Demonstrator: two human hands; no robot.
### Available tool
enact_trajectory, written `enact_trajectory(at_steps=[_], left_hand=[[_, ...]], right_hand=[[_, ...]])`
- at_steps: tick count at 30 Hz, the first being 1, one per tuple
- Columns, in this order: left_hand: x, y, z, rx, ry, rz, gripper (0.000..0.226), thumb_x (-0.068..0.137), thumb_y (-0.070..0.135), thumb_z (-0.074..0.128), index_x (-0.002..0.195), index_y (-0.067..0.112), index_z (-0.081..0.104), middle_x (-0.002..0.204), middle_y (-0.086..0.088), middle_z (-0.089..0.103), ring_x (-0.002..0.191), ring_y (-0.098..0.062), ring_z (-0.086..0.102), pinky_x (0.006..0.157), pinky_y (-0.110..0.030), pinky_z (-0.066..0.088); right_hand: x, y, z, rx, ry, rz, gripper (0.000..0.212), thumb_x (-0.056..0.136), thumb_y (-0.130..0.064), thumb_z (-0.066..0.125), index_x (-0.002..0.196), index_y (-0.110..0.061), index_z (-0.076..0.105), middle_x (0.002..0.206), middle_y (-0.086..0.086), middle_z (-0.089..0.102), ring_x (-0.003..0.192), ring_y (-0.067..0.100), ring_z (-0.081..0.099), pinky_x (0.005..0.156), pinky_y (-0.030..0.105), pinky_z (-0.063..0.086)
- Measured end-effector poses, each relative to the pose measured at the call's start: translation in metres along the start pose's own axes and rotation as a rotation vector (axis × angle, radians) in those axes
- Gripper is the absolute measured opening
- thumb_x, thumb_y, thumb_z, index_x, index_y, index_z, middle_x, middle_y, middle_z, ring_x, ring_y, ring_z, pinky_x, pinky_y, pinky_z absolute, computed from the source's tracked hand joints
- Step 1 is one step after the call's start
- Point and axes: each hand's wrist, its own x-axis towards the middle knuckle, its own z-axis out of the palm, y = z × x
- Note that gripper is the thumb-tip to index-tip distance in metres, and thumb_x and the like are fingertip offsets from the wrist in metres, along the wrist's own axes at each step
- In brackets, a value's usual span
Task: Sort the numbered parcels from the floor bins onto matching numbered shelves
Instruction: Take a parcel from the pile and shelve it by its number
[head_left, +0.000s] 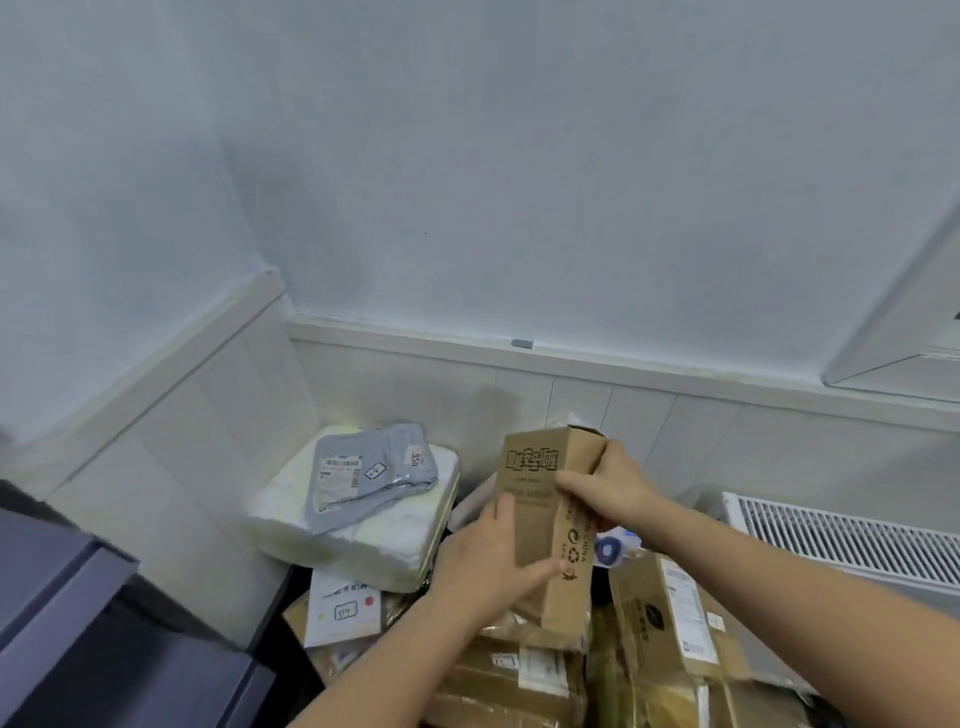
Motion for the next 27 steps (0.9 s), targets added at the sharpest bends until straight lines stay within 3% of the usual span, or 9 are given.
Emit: enact_trajectory(at_steps=[3, 7, 12, 15, 18, 20, 22, 24, 27], left_hand=[[-0.02, -0.004, -0.039, 0.032, 0.047, 0.0, 0.071, 0.082, 0.07, 0.053, 0.135, 0.025, 0.033, 0.135, 0.009, 0.046, 0.114, -0.015, 0.054, 0.086, -0.033, 0.048], [-0.041, -0.004, -0.076, 0.16, 0.135, -0.011, 0.059, 0.092, 0.06, 0.045, 0.134, 0.019, 0.034, 0.138, 0.001, 0.046, 0.112, -0.022, 0.056, 0.076, -0.033, 0.043], [-0.057, 0.006, -0.099, 0.163, 0.197, 0.001, 0.06, 0.095, 0.053, 0.045, 0.141, 0.017, 0.031, 0.144, -0.002, 0.043, 0.122, -0.023, 0.051, 0.09, -0.037, 0.046], [-0.06, 0.016, -0.105, 0.09, 0.224, 0.042, 0.069, 0.092, 0.056, 0.049, 0.146, 0.021, 0.025, 0.147, 0.0, 0.04, 0.125, -0.021, 0.049, 0.092, -0.037, 0.047], [-0.059, 0.027, -0.113, 0.033, 0.225, 0.094, 0.092, 0.082, 0.053, 0.065, 0.151, 0.022, 0.013, 0.148, 0.002, 0.036, 0.126, -0.02, 0.048, 0.093, -0.036, 0.048], [-0.06, 0.031, -0.118, 0.058, 0.188, 0.124, 0.102, 0.078, 0.049, 0.069, 0.154, 0.023, 0.006, 0.148, 0.003, 0.033, 0.125, -0.02, 0.048, 0.092, -0.036, 0.047], [-0.062, 0.034, -0.119, 0.11, 0.177, 0.191, 0.087, 0.079, 0.045, 0.066, 0.15, 0.028, 0.018, 0.144, 0.004, 0.037, 0.116, -0.018, 0.052, 0.084, -0.032, 0.046], [-0.065, 0.037, -0.12, 0.175, 0.216, 0.272, 0.058, 0.082, 0.039, 0.064, 0.133, 0.029, 0.037, 0.129, 0.005, 0.046, 0.096, -0.013, 0.053, 0.071, -0.026, 0.041], [-0.066, 0.039, -0.117, 0.241, 0.26, 0.322, 0.046, 0.083, 0.035, 0.065, 0.121, 0.025, 0.041, 0.115, 0.003, 0.047, 0.083, -0.012, 0.049, 0.065, -0.023, 0.037]], right_hand=[[-0.03, -0.009, -0.027, 0.064, -0.003, -0.062, 0.062, 0.078, -0.036, 0.07, 0.123, -0.013, 0.034, 0.103, 0.005, 0.059, 0.088, 0.023, 0.066, 0.065, 0.041, 0.061], [-0.066, -0.02, -0.056, 0.081, -0.032, -0.158, 0.061, 0.084, -0.03, 0.068, 0.13, -0.014, 0.031, 0.109, 0.004, 0.058, 0.088, 0.02, 0.066, 0.06, 0.033, 0.059], [-0.11, -0.031, -0.076, 0.084, -0.025, -0.287, 0.055, 0.085, -0.021, 0.067, 0.128, -0.019, 0.032, 0.111, -0.003, 0.055, 0.092, 0.013, 0.062, 0.062, 0.03, 0.056], [-0.133, -0.028, -0.08, -0.099, -0.014, -0.459, 0.062, 0.076, -0.021, 0.074, 0.125, -0.021, 0.036, 0.11, -0.001, 0.058, 0.098, 0.014, 0.06, 0.076, 0.035, 0.056], [-0.151, -0.016, -0.081, -0.385, -0.034, -0.628, 0.071, 0.068, -0.045, 0.067, 0.126, -0.029, 0.029, 0.106, 0.001, 0.06, 0.089, 0.016, 0.061, 0.074, 0.036, 0.053], [-0.154, -0.004, -0.082, -0.503, -0.005, -0.739, 0.068, 0.073, -0.047, 0.063, 0.128, -0.035, 0.024, 0.108, -0.001, 0.058, 0.089, 0.015, 0.059, 0.074, 0.035, 0.053], [-0.154, 0.006, -0.084, -0.576, 0.078, -0.837, 0.067, 0.078, -0.041, 0.064, 0.129, -0.038, 0.021, 0.114, -0.003, 0.057, 0.094, 0.015, 0.058, 0.078, 0.031, 0.051], [-0.153, 0.014, -0.086, -0.579, 0.149, -0.908, 0.068, 0.08, -0.034, 0.067, 0.131, -0.039, 0.022, 0.123, -0.005, 0.057, 0.102, 0.012, 0.058, 0.083, 0.027, 0.049], [-0.148, 0.024, -0.09, -0.589, 0.145, -0.94, 0.07, 0.081, -0.032, 0.066, 0.137, -0.038, 0.023, 0.134, -0.007, 0.052, 0.113, 0.01, 0.054, 0.089, 0.026, 0.05]])
